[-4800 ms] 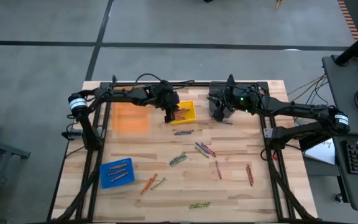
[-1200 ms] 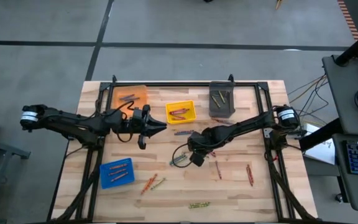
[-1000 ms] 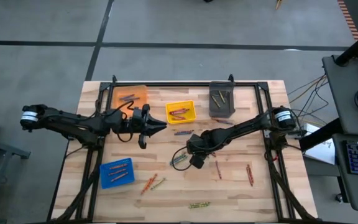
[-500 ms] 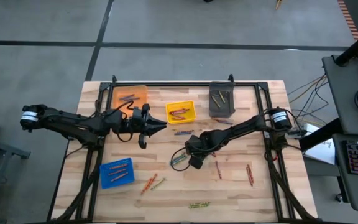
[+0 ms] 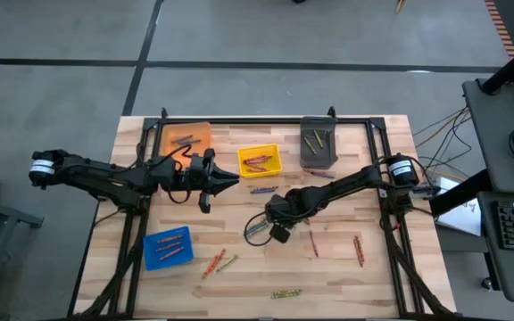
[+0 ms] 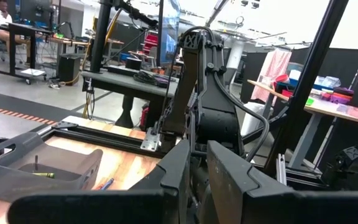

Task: Sort crayons
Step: Put the green crayon into the black bin

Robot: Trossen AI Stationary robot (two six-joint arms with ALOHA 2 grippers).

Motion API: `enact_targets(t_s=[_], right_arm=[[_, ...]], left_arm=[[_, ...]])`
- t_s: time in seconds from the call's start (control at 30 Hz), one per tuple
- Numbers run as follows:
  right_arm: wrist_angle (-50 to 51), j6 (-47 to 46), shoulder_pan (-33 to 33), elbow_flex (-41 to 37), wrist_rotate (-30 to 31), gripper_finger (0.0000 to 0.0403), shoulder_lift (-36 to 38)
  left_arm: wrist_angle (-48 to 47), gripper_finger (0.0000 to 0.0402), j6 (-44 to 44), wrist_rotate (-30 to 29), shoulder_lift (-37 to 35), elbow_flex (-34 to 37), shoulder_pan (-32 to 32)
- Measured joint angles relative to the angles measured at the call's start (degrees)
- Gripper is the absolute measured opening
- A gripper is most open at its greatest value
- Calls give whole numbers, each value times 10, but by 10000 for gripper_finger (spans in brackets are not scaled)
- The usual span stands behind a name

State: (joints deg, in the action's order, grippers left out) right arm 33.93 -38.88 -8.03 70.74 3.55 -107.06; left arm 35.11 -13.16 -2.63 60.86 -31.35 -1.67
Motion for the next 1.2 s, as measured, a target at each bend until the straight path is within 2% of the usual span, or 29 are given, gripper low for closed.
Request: enact_targets(t_s=[0.33, 0.67, 0.83, 1.03, 1.13, 1.2], right_arm=[[19, 70, 2, 47, -21, 8, 27], [151, 206, 42, 155, -19, 8, 52], [220, 264, 95, 194, -6, 8, 61], [308, 301, 190, 198, 86, 9, 89], [333, 310, 258, 196, 137, 9, 102], [335, 324, 308, 189, 146, 9, 108]], left_arm=[[6, 39, -1, 1, 0, 0, 0], [17, 39, -1, 1, 0, 0, 0], [20, 39, 1, 1, 0, 0, 0], [22, 39, 2, 2, 0, 0, 0], [23, 39, 7, 2, 0, 0, 0], [23, 39, 13, 1, 0, 0, 0]])
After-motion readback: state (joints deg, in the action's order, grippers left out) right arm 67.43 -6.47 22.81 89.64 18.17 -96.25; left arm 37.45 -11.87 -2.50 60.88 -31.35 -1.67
